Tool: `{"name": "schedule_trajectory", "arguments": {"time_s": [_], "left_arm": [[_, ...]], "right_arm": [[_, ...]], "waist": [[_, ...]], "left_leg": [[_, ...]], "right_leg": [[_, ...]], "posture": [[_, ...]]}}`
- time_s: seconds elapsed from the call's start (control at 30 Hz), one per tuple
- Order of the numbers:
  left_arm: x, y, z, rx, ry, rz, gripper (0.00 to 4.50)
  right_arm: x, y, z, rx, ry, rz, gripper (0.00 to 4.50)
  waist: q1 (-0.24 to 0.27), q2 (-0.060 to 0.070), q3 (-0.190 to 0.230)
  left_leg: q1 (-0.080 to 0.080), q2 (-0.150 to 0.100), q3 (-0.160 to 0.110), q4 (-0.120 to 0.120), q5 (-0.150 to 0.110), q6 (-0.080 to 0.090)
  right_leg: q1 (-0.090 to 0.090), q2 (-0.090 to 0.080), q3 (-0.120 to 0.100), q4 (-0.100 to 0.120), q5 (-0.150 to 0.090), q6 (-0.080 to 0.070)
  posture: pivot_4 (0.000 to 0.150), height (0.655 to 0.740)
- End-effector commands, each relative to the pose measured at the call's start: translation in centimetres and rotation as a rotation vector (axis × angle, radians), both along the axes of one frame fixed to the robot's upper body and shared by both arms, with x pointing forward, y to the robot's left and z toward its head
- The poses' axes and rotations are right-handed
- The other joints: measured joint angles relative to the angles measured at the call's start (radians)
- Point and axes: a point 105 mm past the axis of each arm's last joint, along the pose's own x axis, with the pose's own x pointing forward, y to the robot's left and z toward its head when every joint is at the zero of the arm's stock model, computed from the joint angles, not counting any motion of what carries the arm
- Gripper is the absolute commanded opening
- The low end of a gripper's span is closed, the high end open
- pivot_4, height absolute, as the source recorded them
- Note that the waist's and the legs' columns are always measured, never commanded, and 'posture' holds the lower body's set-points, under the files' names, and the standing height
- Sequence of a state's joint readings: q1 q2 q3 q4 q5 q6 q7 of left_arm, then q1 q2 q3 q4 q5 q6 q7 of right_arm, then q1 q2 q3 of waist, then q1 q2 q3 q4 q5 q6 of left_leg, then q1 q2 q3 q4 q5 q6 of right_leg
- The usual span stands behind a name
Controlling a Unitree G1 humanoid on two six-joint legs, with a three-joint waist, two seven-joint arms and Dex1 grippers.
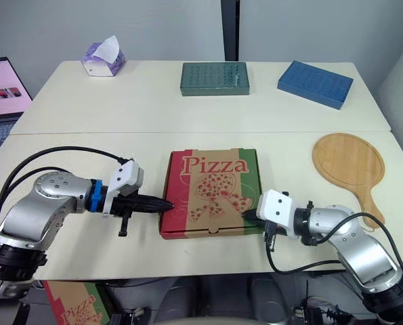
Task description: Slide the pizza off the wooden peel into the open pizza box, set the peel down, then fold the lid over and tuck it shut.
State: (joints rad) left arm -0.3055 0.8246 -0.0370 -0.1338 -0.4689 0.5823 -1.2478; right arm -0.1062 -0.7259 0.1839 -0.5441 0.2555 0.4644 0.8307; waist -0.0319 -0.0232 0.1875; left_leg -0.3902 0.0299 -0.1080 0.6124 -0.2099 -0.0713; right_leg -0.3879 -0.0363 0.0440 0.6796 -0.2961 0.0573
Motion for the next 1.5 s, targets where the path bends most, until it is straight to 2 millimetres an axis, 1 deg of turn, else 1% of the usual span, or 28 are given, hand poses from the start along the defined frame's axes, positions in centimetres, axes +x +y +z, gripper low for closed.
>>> {"name": "schedule_trajectory", "arguments": {"time_s": [0.03,0.1,0.17,0.2,0.27,0.33,0.43,0.53,0.63,0.77,0.9,0.97,1.0,1.1,1.13,1.2,1.23,1.27,1.3,1.4,1.5], "left_arm": [[1.3,2.8,3.7,-0.083,-0.123,0.191,0.00],[2.1,4.3,3.9,-0.095,-0.155,0.313,0.00],[2.9,5.6,3.5,-0.071,-0.210,0.422,0.00],[3.0,6.0,3.0,-0.053,-0.232,0.451,0.00],[3.3,6.1,1.8,-0.035,-0.231,0.502,0.00],[3.5,5.4,0.2,-0.027,-0.195,0.521,0.00],[3.7,4.0,-1.1,-0.043,-0.163,0.515,0.00],[4.0,1.9,-1.7,-0.079,-0.145,0.484,0.00],[4.4,0.5,-1.6,-0.112,-0.148,0.462,0.00],[4.5,-0.1,-1.6,-0.129,-0.139,0.438,0.00],[4.2,0.1,-1.8,-0.122,-0.123,0.432,0.00],[3.9,0.8,-1.9,-0.109,-0.118,0.443,0.00],[3.7,1.5,-1.9,-0.100,-0.117,0.458,0.00],[2.9,4.5,-1.7,-0.052,-0.116,0.528,0.00],[2.6,5.2,-1.7,-0.037,-0.117,0.541,0.00],[1.9,7.6,-1.2,0.008,-0.117,0.589,0.00],[1.6,8.3,-1.0,0.019,-0.118,0.602,0.00],[1.0,9.3,-0.7,0.037,-0.122,0.611,0.00],[0.5,9.9,-0.4,0.047,-0.124,0.613,0.00],[-0.8,13.1,1.0,0.138,-0.258,0.669,0.00],[-1.8,14.9,1.3,0.193,-0.278,0.694,0.00]], "right_arm": [[2.0,-1.9,3.3,0.099,-0.125,-0.145,0.03],[3.0,-3.3,3.7,0.105,-0.159,-0.230,0.03],[4.3,-4.8,3.5,0.068,-0.194,-0.326,0.03],[4.9,-5.6,3.1,0.039,-0.204,-0.366,0.03],[5.6,-6.2,2.1,-0.015,-0.196,-0.399,0.03],[5.7,-5.9,0.8,-0.055,-0.167,-0.381,0.03],[5.2,-5.0,-0.4,-0.082,-0.117,-0.325,0.03],[4.3,-3.4,-1.0,-0.068,-0.071,-0.252,0.03],[3.7,-2.2,-1.0,-0.041,-0.053,-0.205,0.03],[3.8,-2.0,-0.9,-0.034,-0.056,-0.199,0.03],[3.9,-2.6,-0.8,-0.048,-0.063,-0.214,0.03],[4.0,-3.2,-0.6,-0.062,-0.073,-0.230,0.03],[4.1,-3.7,-0.5,-0.067,-0.080,-0.243,0.03],[4.3,-5.8,0.5,-0.068,-0.104,-0.303,0.03],[4.3,-6.3,0.7,-0.067,-0.110,-0.313,0.03],[3.9,-8.0,1.3,-0.059,-0.114,-0.328,0.03],[3.8,-8.5,1.5,-0.057,-0.115,-0.331,0.03],[3.6,-9.6,1.9,-0.066,-0.127,-0.342,0.03],[3.4,-10.3,2.2,-0.073,-0.136,-0.348,0.03],[2.6,-13.5,3.1,-0.133,-0.158,-0.368,0.03],[1.7,-15.5,3.5,-0.152,-0.100,-0.358,0.03]], "waist": [[0.000,-0.002,0.001],[0.000,-0.002,0.001],[0.000,-0.002,0.001],[0.000,-0.001,0.001],[0.000,-0.001,0.001],[0.001,-0.001,0.001],[0.002,-0.001,0.001],[0.002,-0.001,0.001],[0.001,-0.001,0.001],[0.001,-0.001,0.001],[0.001,-0.001,0.001],[0.001,-0.001,0.001],[0.001,-0.001,0.001],[0.001,-0.001,0.001],[0.001,-0.001,0.001],[0.000,-0.001,0.001],[0.000,-0.001,0.001],[0.000,-0.001,0.001],[0.000,-0.001,0.001],[0.001,-0.001,0.001],[0.001,-0.001,0.001]], "left_leg": [[-0.001,0.000,0.000,0.000,0.000,0.000],[-0.001,0.000,0.000,0.000,0.000,0.000],[0.000,0.000,0.000,-0.001,0.000,0.000],[0.000,0.000,0.000,-0.001,0.000,0.000],[0.000,0.000,0.001,-0.001,0.000,0.000],[0.000,0.000,0.001,-0.001,0.000,0.000],[0.000,0.000,0.000,-0.001,0.000,0.000],[0.000,0.000,0.000,-0.001,0.000,0.000],[0.000,0.000,0.000,-0.001,0.000,0.000],[0.000,0.000,0.000,-0.001,0.000,0.000],[0.000,0.000,0.000,-0.001,0.000,0.000],[0.000,0.000,0.000,-0.001,0.000,0.000],[0.000,0.000,0.000,-0.001,0.000,0.000],[0.000,0.000,0.000,-0.001,0.000,0.000],[0.000,0.000,0.000,-0.001,0.000,0.000],[0.000,0.000,0.000,-0.001,0.000,0.000],[0.000,0.000,0.000,-0.001,0.000,0.000],[0.000,0.000,0.000,-0.002,0.000,0.000],[0.000,0.000,0.000,-0.002,0.000,0.000],[0.000,0.000,0.002,-0.002,0.000,0.000],[0.000,0.000,0.002,-0.002,0.000,0.000]], "right_leg": [[-0.001,0.000,0.000,0.000,0.000,0.000],[-0.001,0.000,0.000,0.000,0.000,0.000],[-0.001,0.000,0.000,0.000,0.000,0.000],[-0.001,0.000,0.000,0.000,0.000,0.000],[0.000,0.000,0.000,-0.001,0.000,-0.001],[0.000,0.000,0.001,-0.001,0.001,-0.001],[0.000,0.000,0.000,-0.001,0.001,-0.001],[0.000,0.000,0.000,-0.001,0.001,-0.001],[0.000,0.000,0.000,-0.001,0.001,-0.001],[0.000,0.000,0.000,-0.001,0.001,-0.001],[0.000,0.000,0.000,-0.001,0.001,-0.001],[0.000,0.000,0.000,-0.001,0.001,-0.001],[0.000,0.000,0.000,-0.001,0.001,-0.001],[-0.001,0.000,0.000,-0.001,0.001,-0.001],[-0.001,0.000,0.000,-0.001,0.001,-0.001],[-0.001,0.000,0.000,-0.001,0.001,-0.001],[-0.001,0.000,0.000,-0.001,0.000,-0.001],[-0.001,0.000,0.000,-0.001,0.000,-0.001],[-0.001,-0.001,0.000,-0.001,0.000,-0.001],[0.000,-0.001,0.001,-0.002,0.000,-0.001],[0.000,-0.002,0.001,-0.003,-0.001,-0.002]], "posture": [[0.150,0.7400],[0.150,0.7400],[0.150,0.7400],[0.150,0.7400],[0.150,0.7400],[0.150,0.7400],[0.150,0.7400],[0.150,0.7400],[0.150,0.7400],[0.150,0.7400],[0.150,0.7400],[0.150,0.7400],[0.150,0.7400],[0.150,0.7400],[0.150,0.7400],[0.150,0.7400],[0.150,0.7400],[0.150,0.7400],[0.150,0.7400],[0.150,0.7400],[0.150,0.7400]]}}
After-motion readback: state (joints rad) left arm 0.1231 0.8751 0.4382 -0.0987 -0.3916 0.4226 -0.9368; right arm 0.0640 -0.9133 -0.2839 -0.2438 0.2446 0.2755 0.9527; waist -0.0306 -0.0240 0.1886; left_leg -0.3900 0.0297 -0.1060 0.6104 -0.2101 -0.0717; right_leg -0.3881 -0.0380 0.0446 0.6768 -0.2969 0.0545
